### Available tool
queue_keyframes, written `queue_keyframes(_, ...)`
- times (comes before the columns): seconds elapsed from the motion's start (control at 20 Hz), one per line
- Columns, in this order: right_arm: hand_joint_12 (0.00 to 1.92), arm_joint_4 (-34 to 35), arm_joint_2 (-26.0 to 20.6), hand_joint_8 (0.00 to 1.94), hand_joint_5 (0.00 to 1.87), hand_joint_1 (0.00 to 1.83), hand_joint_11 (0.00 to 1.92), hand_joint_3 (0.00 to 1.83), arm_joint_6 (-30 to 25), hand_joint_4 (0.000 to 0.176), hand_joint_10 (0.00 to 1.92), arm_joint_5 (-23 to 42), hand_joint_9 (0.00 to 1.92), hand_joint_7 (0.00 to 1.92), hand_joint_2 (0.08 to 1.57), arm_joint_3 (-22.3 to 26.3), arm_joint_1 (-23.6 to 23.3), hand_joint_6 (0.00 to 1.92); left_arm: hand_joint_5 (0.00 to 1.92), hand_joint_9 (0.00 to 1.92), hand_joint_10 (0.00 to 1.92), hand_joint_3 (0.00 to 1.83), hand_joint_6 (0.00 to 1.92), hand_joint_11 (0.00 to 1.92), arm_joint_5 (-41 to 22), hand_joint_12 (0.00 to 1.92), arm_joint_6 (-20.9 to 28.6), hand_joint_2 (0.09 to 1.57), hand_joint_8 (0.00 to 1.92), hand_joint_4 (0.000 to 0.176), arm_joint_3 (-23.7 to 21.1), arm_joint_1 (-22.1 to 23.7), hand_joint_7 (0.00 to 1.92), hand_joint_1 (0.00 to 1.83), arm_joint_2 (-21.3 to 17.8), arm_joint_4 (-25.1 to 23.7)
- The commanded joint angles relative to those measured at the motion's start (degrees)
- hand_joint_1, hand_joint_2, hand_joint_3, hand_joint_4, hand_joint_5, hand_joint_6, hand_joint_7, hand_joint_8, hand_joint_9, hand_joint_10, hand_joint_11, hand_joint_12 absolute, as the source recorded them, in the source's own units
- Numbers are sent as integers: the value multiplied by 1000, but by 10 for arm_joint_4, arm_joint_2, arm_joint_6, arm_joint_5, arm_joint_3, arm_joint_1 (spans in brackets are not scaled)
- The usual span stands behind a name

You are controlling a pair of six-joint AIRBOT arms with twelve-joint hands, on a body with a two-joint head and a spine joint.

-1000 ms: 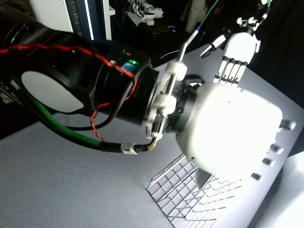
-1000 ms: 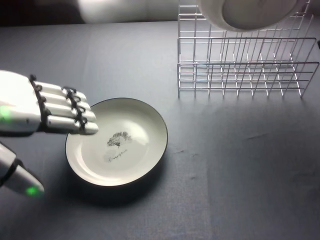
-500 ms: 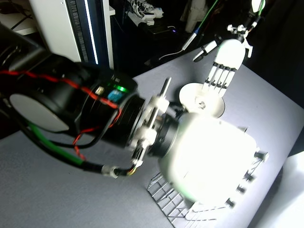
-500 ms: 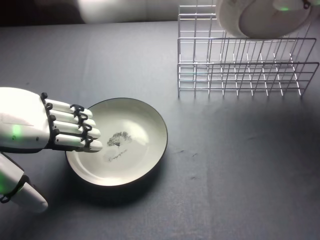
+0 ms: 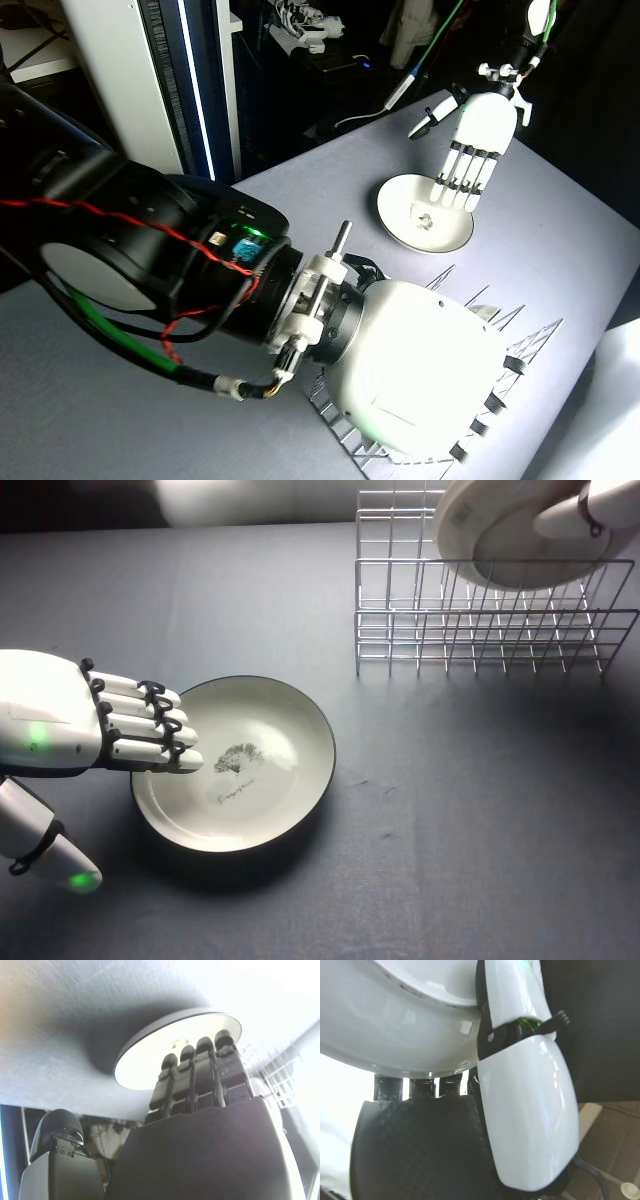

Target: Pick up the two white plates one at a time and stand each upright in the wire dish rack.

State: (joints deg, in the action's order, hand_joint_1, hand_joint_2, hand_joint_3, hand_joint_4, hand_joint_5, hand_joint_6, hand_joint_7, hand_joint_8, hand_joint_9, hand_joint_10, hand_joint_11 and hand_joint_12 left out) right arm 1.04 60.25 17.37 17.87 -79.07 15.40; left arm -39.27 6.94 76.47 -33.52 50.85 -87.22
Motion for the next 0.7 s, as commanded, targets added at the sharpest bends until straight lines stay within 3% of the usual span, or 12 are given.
queue_keyframes(0.0,1197,2,-2,763,978,1385,946,0,-6,0,1039,75,1017,1057,1079,-2,1,999,0,0,0,0,0,0,-10,0,-3,1005,0,0,2,2,0,0,-1,27)
queue_keyframes(0.35,1239,0,-1,843,960,1386,951,1,-4,0,1085,88,1008,1048,1083,-14,40,939,0,0,0,0,0,0,-10,0,-8,1018,0,0,4,0,0,0,-1,27)
queue_keyframes(0.4,1474,-4,-1,905,873,1466,877,7,-4,0,1099,88,912,972,1107,-17,41,1036,0,0,0,0,0,0,-11,0,-8,1020,0,0,5,-1,0,0,-1,27)
queue_keyframes(0.45,1474,-8,-1,905,873,1466,877,7,-4,0,1099,88,912,972,1107,-18,42,1036,0,0,0,0,0,0,-11,0,-8,1020,0,0,6,-2,0,0,-1,27)
queue_keyframes(0.5,1291,-11,-1,1031,761,1235,653,4,-4,0,804,88,804,940,1173,-19,42,1312,0,0,0,0,0,0,-11,0,-8,1015,0,0,6,-3,0,0,-1,27)
queue_keyframes(0.55,1291,-11,-1,1031,761,1235,653,4,-4,0,804,88,804,940,1173,-19,42,1312,0,0,0,0,0,0,-11,0,-8,1015,0,0,6,-3,0,0,-1,27)
queue_keyframes(0.6,1253,-14,-1,240,720,1300,484,0,-4,0,382,88,799,841,1069,-19,42,361,0,0,0,0,0,0,-11,0,-8,1009,0,0,6,-3,0,0,-1,27)
queue_keyframes(0.65,1253,-15,-1,240,720,1300,484,0,-4,0,382,88,799,841,1069,-19,42,361,0,0,0,0,0,0,-11,0,-8,1009,0,0,6,-3,0,0,-1,27)
